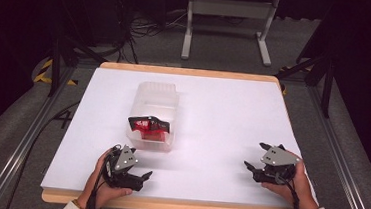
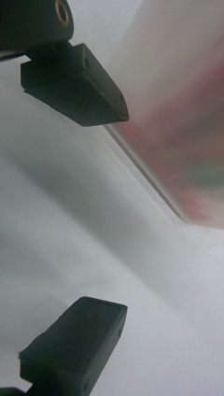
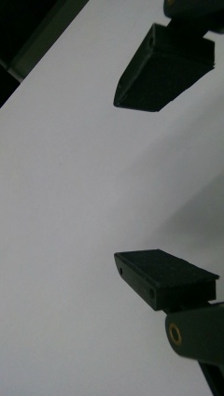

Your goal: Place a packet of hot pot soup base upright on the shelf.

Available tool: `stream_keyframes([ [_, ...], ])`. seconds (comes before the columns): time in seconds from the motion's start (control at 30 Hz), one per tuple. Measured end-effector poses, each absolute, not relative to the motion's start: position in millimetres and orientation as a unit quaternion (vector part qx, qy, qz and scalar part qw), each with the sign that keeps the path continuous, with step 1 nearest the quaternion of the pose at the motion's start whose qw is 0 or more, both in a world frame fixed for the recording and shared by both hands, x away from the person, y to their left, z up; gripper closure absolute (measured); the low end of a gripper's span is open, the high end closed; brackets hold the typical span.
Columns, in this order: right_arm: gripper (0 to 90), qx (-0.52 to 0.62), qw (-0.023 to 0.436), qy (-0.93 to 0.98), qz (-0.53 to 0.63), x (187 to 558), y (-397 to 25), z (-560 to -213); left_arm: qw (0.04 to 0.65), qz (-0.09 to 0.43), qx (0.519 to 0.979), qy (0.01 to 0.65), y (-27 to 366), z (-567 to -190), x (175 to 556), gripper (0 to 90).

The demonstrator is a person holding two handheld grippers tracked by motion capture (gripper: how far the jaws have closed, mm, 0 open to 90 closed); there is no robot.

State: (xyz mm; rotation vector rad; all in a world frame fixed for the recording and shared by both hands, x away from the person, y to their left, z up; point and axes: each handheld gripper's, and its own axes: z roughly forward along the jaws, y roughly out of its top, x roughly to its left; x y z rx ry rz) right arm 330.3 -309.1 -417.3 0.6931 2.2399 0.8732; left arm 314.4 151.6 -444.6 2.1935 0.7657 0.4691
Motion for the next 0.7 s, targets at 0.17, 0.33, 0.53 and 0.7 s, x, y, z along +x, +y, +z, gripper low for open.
stream_keyframes([
  [0.17, 20.4, 0.286, 0.312, 0.839, 0.341, 322, -327, -419, 0.376, 0.183, 0.859, 0.297, 151, -445, 314, 8.7],
  [0.33, 19.3, 0.297, 0.316, 0.833, 0.342, 314, -339, -421, 0.375, 0.184, 0.858, 0.299, 152, -446, 315, 8.7],
  [0.53, 16.9, 0.316, 0.323, 0.819, 0.354, 304, -354, -423, 0.376, 0.187, 0.856, 0.301, 154, -445, 315, 8.5],
  [0.7, 14.7, 0.342, 0.319, 0.808, 0.357, 299, -366, -429, 0.378, 0.187, 0.855, 0.302, 155, -445, 316, 8.2],
])
